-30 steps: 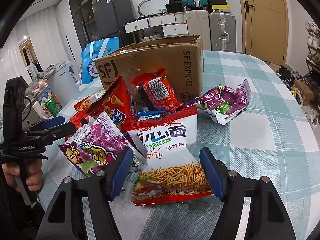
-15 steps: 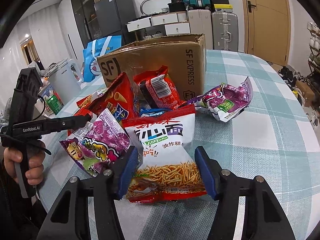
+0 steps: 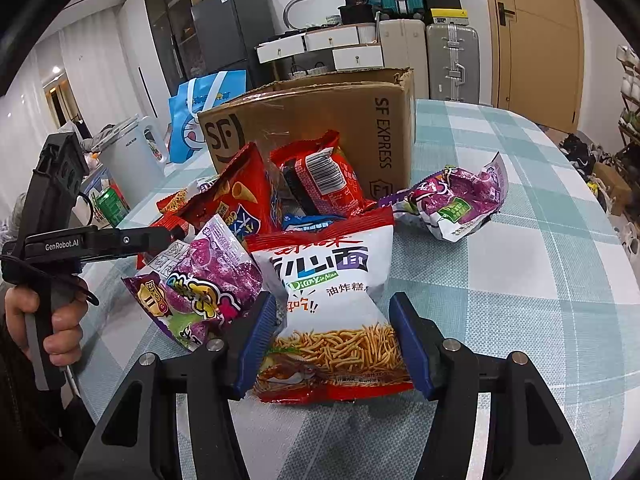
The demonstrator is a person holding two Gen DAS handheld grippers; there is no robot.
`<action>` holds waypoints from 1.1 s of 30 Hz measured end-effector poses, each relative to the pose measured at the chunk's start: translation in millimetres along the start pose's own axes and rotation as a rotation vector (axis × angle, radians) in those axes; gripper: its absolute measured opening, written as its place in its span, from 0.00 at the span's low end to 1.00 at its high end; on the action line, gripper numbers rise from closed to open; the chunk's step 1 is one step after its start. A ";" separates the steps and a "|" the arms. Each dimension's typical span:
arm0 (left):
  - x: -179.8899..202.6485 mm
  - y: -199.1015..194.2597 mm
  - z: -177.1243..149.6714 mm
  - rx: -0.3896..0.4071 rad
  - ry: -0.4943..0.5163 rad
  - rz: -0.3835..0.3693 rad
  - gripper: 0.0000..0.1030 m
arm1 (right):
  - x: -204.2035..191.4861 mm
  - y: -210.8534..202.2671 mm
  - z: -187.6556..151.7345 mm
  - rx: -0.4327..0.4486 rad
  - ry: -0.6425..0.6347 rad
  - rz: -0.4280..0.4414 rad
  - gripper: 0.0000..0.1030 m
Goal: Organize snacks
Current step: 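Grasp the red cookie pack with the left tool while the right tool grasps the white-red noodle snack bag, then lift and carry both held snack bags over the open cardboard box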
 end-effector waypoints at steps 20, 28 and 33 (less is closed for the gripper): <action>2.8 3.6 -0.5 0.007 0.035 0.050 0.44 | -3.7 0.0 -0.8 0.000 -0.015 0.001 0.57; 1.4 -6.5 -5.9 0.036 0.048 0.060 0.42 | -10.3 -6.1 -0.3 0.036 -0.041 0.010 0.44; 2.5 -16.7 -9.9 0.074 0.073 0.097 0.42 | -11.2 -12.6 -0.8 0.065 -0.040 0.009 0.43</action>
Point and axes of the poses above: each gripper's, at about its wrist camera, not at the fingertips, and y roughly the way its jaws point, x to its right, z to its top, the point moved 4 cm from there along y, roughly the way its jaws point, and after that the axes turned 3 degrees about -x, right-handed, at the moved point
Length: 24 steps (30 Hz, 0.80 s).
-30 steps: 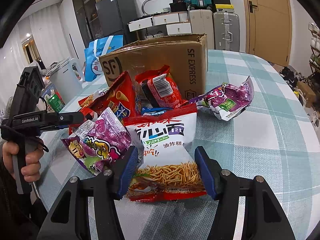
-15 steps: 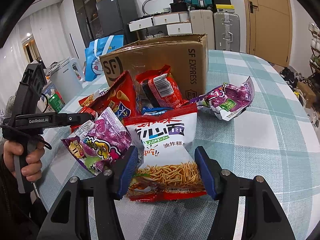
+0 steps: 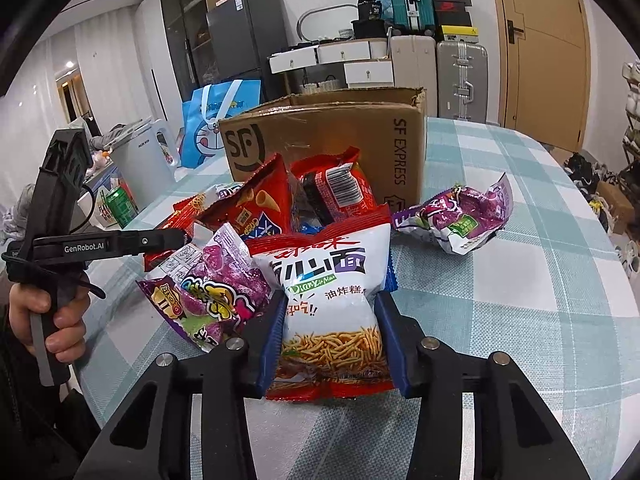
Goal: Organize snacks
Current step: 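Lift and carry both held snack bags over the open cardboard box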
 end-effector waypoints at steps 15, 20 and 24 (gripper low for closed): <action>17.7 -45.6 3.1 0.130 0.085 0.030 0.42 | 5.3 -42.2 8.2 0.143 0.050 0.015 0.43; 29.2 -55.1 7.2 0.153 0.110 0.032 0.42 | 2.5 -50.8 17.1 0.167 0.051 0.017 0.43; 39.2 -61.8 14.2 0.177 0.133 0.036 0.42 | -0.6 -57.3 27.8 0.186 0.049 0.019 0.43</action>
Point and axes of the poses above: each gripper's, at about its wrist camera, not at the fingertips, and y roughly the way its jaws point, x to its right, z to its top, the point moved 4 cm from there along y, roughly the way its jaws point, and after that the axes turned 3 degrees about -x, right-handed, at the moved point
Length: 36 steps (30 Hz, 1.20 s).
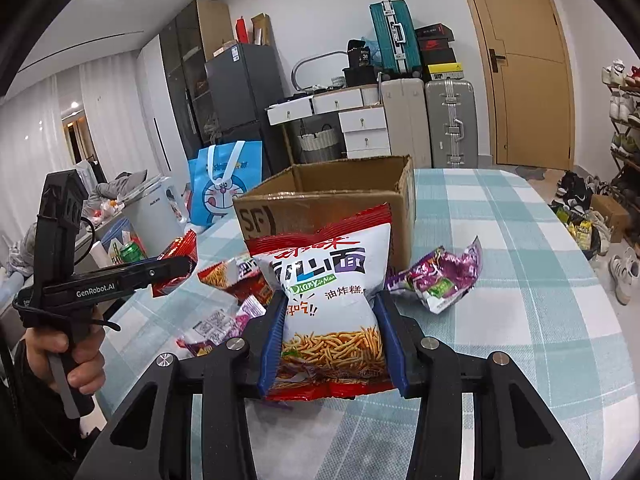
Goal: Organize snacks
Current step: 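Lift and carry both held snack bags over the open cardboard box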
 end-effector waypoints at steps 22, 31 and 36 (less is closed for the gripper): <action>40.1 -0.6 75.7 0.101 0.089 0.012 0.42 | -1.1 4.1 72.1 0.072 0.029 -0.017 0.43; 51.1 9.7 101.7 0.111 0.116 0.022 0.42 | 2.4 19.1 97.7 0.085 0.046 -0.008 0.43; 54.2 21.0 114.2 0.108 0.119 0.026 0.42 | 5.6 28.2 107.9 0.083 0.051 -0.006 0.43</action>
Point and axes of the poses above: each gripper's, at about its wrist camera, not at the fingertips, and y roughly the way its jaws point, x to its right, z to its top, the point moved 4 cm from there along y, roughly the way its jaws point, and after that the axes turned 3 degrees about -x, right-handed, at the moved point
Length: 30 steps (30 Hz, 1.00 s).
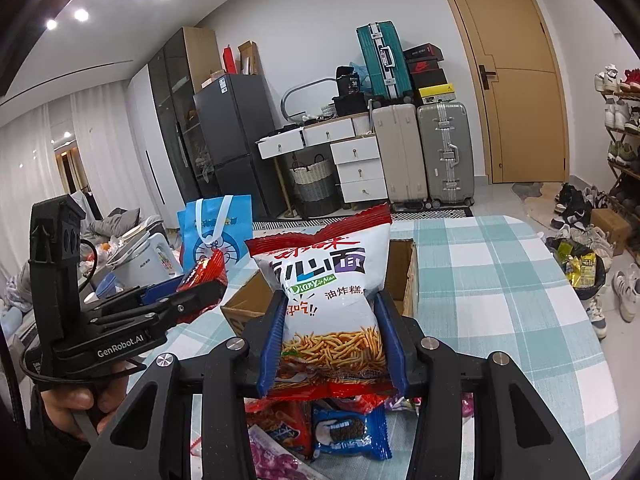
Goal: Organize snacks
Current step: 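Lift and carry both held snack bags over the open cardboard box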
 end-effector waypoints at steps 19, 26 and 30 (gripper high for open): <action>-2.4 55.0 23.2 -0.036 0.002 0.004 0.42 | 14.3 42.6 14.4 -0.032 0.015 0.005 0.43; -5.0 76.4 28.8 -0.052 0.003 0.003 0.42 | 18.4 53.7 18.8 -0.038 0.020 0.000 0.43; -5.0 86.7 30.5 -0.057 0.010 0.006 0.42 | 20.9 60.2 20.4 -0.044 0.025 0.002 0.43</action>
Point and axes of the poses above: each gripper's, at about its wrist camera, not at the fingertips, and y roughly the way its jaws point, x to its right, z to its top, the point moved 4 cm from there along y, roughly the way its jaws point, and after that the axes turned 3 degrees about -x, right-handed, at the moved point
